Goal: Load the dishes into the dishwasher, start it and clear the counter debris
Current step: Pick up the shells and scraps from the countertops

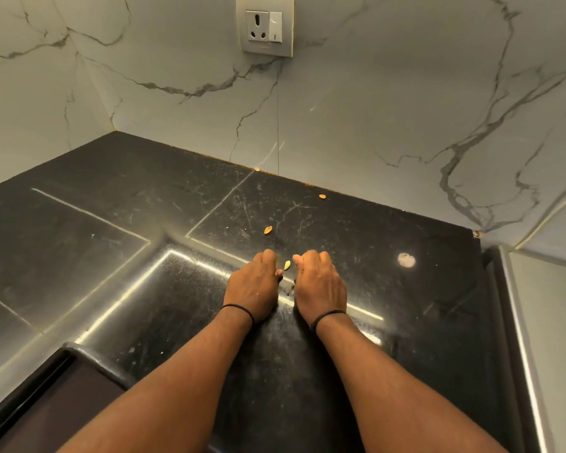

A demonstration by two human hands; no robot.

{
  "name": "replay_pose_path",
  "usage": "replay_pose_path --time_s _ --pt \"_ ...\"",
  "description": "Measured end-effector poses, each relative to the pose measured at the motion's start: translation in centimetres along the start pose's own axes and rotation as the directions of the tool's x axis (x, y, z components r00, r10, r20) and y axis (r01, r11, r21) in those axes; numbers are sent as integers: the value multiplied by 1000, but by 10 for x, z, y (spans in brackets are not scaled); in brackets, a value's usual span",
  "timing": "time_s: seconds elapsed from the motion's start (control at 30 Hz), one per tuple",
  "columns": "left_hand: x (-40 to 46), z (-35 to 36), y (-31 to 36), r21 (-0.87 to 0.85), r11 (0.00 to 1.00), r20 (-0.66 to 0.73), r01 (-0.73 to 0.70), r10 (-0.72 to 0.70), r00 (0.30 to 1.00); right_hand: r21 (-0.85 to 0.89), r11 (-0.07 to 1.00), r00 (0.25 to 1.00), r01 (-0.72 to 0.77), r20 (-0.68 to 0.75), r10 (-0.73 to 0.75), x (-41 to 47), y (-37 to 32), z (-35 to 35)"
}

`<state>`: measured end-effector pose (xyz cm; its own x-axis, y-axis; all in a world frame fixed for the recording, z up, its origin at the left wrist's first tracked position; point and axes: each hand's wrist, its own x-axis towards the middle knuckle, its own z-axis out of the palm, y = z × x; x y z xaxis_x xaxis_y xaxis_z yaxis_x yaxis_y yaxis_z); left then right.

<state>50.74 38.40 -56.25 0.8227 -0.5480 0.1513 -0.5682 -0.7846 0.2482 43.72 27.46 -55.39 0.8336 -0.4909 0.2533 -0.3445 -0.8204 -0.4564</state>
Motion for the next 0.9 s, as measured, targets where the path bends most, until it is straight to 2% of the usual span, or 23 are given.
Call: replay_pose_path --time_s 0.1,0.3,0.5,0.63,0.8,0.9 --pt "6 1 -1 -40 999 -30 26 -27 999 -26 1000 1000 14 -20 -15 13 -1 3" --pt "-2 9 -3 -91 996 -12 17 -18 1000 -87 994 997 60 48 -56 3 3 14" --pt "5 6 -8 2 1000 -8 12 -12 1000 -140 983 992 119 68 -110 10 -3 12" --pt "4 7 -7 44 999 -28 -20 21 999 -44 998 997 51 63 -48 7 0 13" --pt "6 3 -6 -7 1000 -37 10 -10 999 260 951 974 -165 -108 198 7 -2 2" --pt "4 4 -5 -35 998 -53 46 -48 997 262 949 964 -176 -150 221 6 -1 1"
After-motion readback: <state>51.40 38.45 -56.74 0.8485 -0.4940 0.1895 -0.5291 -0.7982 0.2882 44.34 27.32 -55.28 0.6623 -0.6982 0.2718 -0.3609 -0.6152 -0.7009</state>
